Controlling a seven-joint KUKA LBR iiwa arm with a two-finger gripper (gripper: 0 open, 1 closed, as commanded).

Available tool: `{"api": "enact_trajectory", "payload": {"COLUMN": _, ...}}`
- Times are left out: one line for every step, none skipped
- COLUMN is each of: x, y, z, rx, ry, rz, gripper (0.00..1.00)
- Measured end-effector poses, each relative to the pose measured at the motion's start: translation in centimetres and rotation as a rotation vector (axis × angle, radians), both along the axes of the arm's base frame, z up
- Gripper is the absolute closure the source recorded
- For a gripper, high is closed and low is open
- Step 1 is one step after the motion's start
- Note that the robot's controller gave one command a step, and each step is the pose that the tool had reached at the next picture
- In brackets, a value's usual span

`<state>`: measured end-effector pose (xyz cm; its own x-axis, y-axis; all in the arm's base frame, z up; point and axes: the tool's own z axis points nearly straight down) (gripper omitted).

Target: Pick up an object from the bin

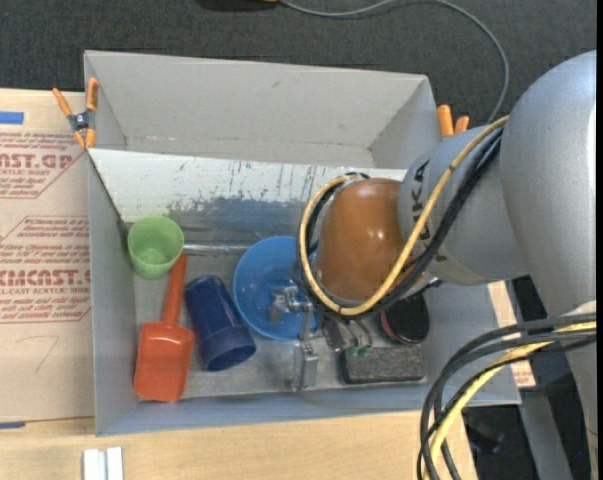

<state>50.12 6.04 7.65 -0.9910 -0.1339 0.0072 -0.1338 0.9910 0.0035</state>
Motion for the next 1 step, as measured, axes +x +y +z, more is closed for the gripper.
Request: {"api": "enact_trajectory", "payload": {"x": 3.82, "y": -1.54, "z": -0.62, "rx": -0.001, "ry": -0.03, "rz": 0.332, "gripper": 0.0}}
